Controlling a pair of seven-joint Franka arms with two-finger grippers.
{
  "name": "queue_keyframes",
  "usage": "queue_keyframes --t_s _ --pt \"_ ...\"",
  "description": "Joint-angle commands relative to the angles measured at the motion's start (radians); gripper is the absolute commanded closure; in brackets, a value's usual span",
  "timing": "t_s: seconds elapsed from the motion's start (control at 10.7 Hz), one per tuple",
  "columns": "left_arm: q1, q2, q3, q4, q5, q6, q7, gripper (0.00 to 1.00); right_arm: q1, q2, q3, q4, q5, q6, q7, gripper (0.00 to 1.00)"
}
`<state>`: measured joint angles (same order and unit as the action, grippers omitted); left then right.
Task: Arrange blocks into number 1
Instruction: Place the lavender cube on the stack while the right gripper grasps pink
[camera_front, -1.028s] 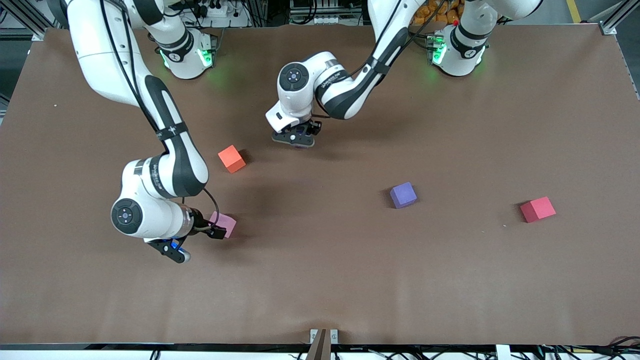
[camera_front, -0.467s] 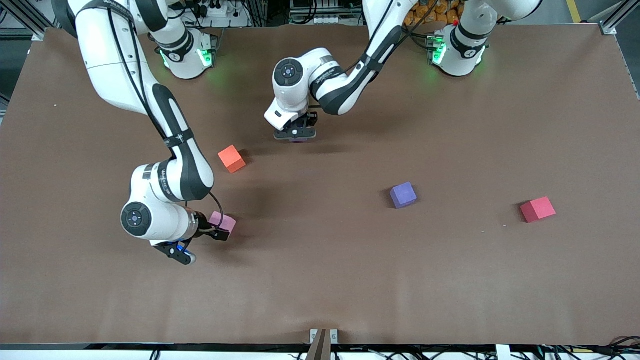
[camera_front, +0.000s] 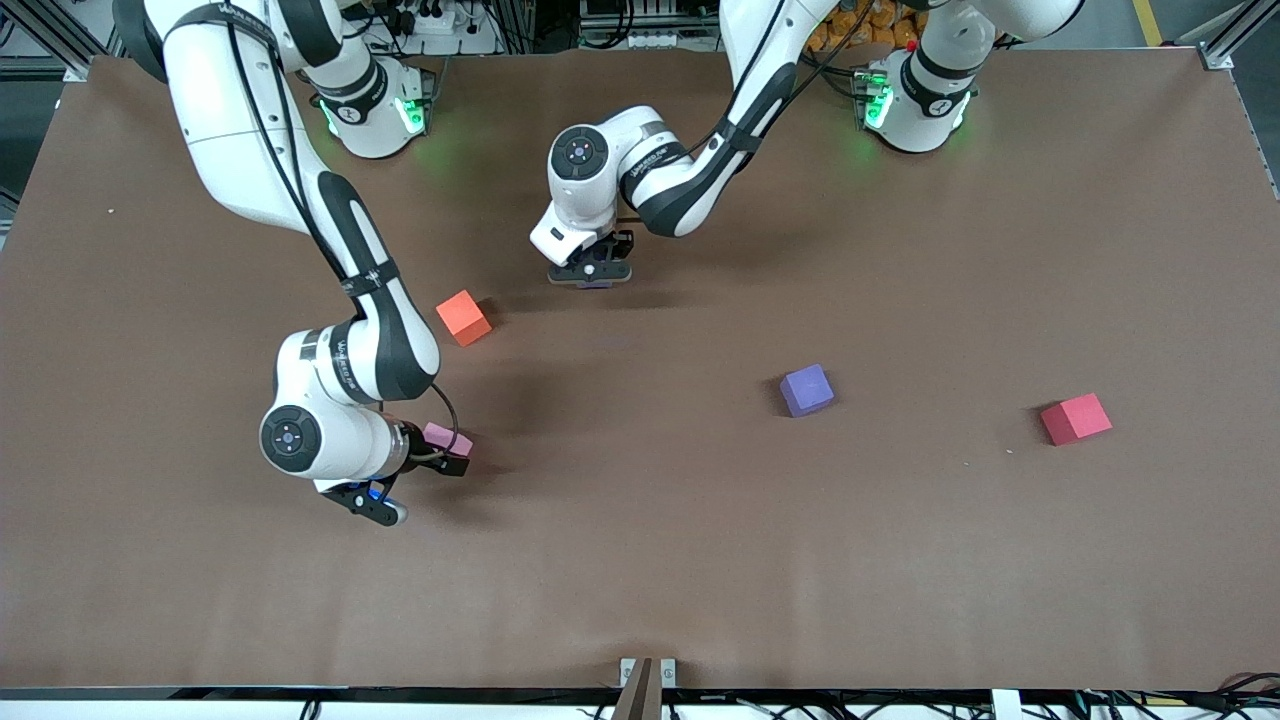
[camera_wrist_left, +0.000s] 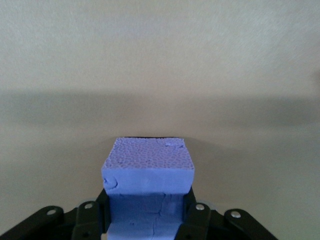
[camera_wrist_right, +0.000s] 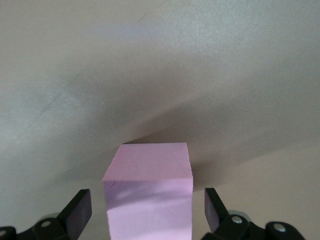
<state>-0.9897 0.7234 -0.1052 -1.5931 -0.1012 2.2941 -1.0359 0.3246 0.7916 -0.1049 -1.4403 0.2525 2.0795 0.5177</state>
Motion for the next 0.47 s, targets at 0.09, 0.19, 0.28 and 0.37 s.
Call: queue_keyframes --t_s 0.09,0.19,0.28,0.37 --pt "-0.009 -0.007 -0.013 -0.021 -0.005 0.015 -0.007 0.9 0.01 0.011 -0.01 -0.017 0.01 0.025 -0.016 0.18" --pt "-0.009 -0.009 -0.013 -0.019 -0.005 0.015 -0.013 0.01 0.011 0.014 -0.012 -0.018 0.011 0.024 -0.016 0.25" --pt "-0.007 -0.013 -0.011 -0.018 -0.005 0.013 -0.013 0.0 0.016 0.012 -0.01 -0.018 0.013 0.021 -0.015 0.27" --pt "-0.001 -0.033 -0.007 -0.018 -0.005 0.004 -0.013 0.0 0.016 0.012 -0.012 -0.018 0.016 0.014 -0.015 0.28"
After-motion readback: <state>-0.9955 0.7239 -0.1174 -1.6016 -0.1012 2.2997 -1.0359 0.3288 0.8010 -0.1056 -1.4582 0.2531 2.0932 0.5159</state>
